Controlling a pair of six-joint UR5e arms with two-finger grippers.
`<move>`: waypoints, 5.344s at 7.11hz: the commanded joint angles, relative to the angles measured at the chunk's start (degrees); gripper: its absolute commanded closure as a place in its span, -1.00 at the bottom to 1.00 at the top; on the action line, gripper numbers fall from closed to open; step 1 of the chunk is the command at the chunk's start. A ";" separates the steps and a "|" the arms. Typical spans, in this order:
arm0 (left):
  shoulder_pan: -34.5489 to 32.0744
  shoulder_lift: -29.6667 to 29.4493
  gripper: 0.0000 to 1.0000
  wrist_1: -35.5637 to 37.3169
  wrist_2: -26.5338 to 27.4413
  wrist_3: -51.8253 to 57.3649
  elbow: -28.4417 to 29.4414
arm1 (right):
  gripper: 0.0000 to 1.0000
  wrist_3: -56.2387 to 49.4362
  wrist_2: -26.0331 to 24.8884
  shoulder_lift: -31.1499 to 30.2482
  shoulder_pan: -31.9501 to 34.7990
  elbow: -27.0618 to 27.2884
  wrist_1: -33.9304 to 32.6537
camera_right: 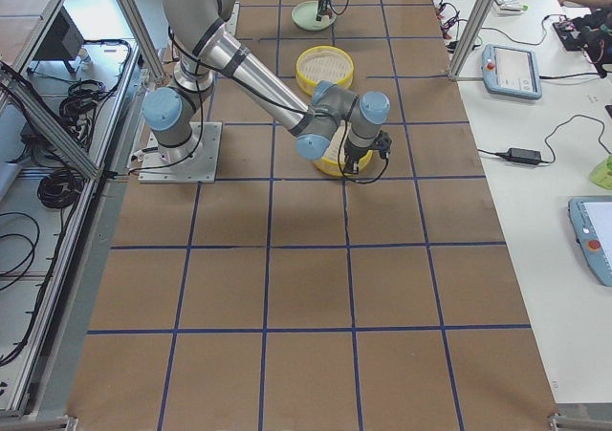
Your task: Stack buns with steamer
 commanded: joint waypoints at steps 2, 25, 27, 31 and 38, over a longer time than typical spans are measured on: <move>-9.99 5.86 0.90 0.09 -0.97 -11.89 1.87 | 0.90 -0.09 0.08 -0.56 0.09 -0.40 0.53; 8.05 1.12 0.70 5.89 1.04 13.11 -0.69 | 0.88 34.72 1.13 -4.08 35.60 -4.89 9.06; 6.92 5.59 0.70 3.01 1.22 12.40 0.56 | 0.84 34.80 1.22 -4.17 35.69 -4.62 8.54; 2.01 10.61 0.70 -4.28 1.04 7.41 4.23 | 0.81 35.07 1.13 -4.43 36.39 -4.62 8.71; -18.98 8.87 0.68 -4.30 -5.37 -25.07 11.97 | -1.00 34.19 2.52 -12.66 30.10 -9.26 16.91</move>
